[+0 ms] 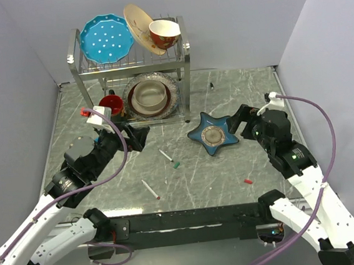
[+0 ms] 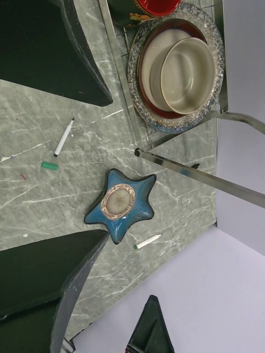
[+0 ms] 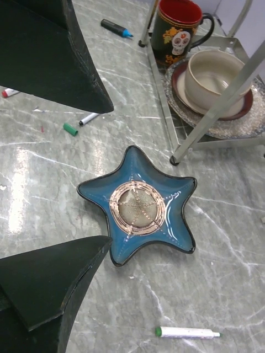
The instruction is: Insert the pens into the pen caps
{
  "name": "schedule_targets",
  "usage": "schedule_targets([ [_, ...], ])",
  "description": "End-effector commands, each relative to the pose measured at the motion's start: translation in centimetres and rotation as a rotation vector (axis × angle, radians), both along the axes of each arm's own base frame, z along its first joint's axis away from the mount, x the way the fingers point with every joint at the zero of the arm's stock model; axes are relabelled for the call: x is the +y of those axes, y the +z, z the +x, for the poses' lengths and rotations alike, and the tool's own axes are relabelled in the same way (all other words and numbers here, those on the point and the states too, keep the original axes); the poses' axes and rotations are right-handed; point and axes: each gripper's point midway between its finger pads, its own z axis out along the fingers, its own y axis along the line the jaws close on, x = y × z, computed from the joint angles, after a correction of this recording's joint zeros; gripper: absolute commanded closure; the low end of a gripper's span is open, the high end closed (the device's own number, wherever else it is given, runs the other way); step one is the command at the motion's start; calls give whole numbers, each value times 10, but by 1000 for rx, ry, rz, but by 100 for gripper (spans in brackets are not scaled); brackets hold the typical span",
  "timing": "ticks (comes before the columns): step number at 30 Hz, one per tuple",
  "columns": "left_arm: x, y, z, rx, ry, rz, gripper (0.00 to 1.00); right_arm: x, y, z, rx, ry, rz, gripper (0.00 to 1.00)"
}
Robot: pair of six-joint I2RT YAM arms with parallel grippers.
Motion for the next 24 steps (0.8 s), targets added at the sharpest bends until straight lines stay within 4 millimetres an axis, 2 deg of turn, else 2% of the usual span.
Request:
schedule_targets([
  [1,3,13,2,-46,18,-27,1,-11,34,10,-82,-81,22,0],
  [4,6,13,1,-49,25,-25,1,-27,41,18,-99,-188,8,0],
  [7,9,16,1,-63,36,-40,1,-39,42,31,-129,-232,-87,0],
  [8,8,17,1,-65,36,-44,1,-41,36,39,-112,-235,-137,0],
  [9,8,16,1,-65,33,-42,1,-44,39,44,-113,-245,-174,0],
  [11,5,14,0,-48,16,-27,1,-50,16,62,-14,-246,-295,0],
  [12,4,18,-1,-53,10,-30,1,-61,22,71,7,-273,-314,0],
  [13,5,18,-2,-51,9,-28,1,-65,-8,79,133,-251,-381,4],
  [14,6,18,-2,-57,15,-31,1,-69,-17,84,187,-245,-401,6],
  [15,7,18,-3,-62,18,-35,1,-81,-16,92,221,-255,-398,8],
  [16,9,20,-4,-71,19,-44,1,-81,-43,94,330,-211,-426,12],
  [18,8,21,-5,-78,9,-50,0,-91,-54,98,388,-212,-449,14],
  [20,6,20,-5,-74,1,-46,1,-102,-74,105,446,-189,-442,20],
  [21,6,19,-5,-69,3,-45,1,-105,-77,110,453,-189,-434,24],
  [22,5,17,-3,-63,7,-37,1,-116,-89,113,488,-208,-423,35],
  [24,5,16,-2,-55,10,-33,1,-122,-100,118,513,-212,-415,43],
])
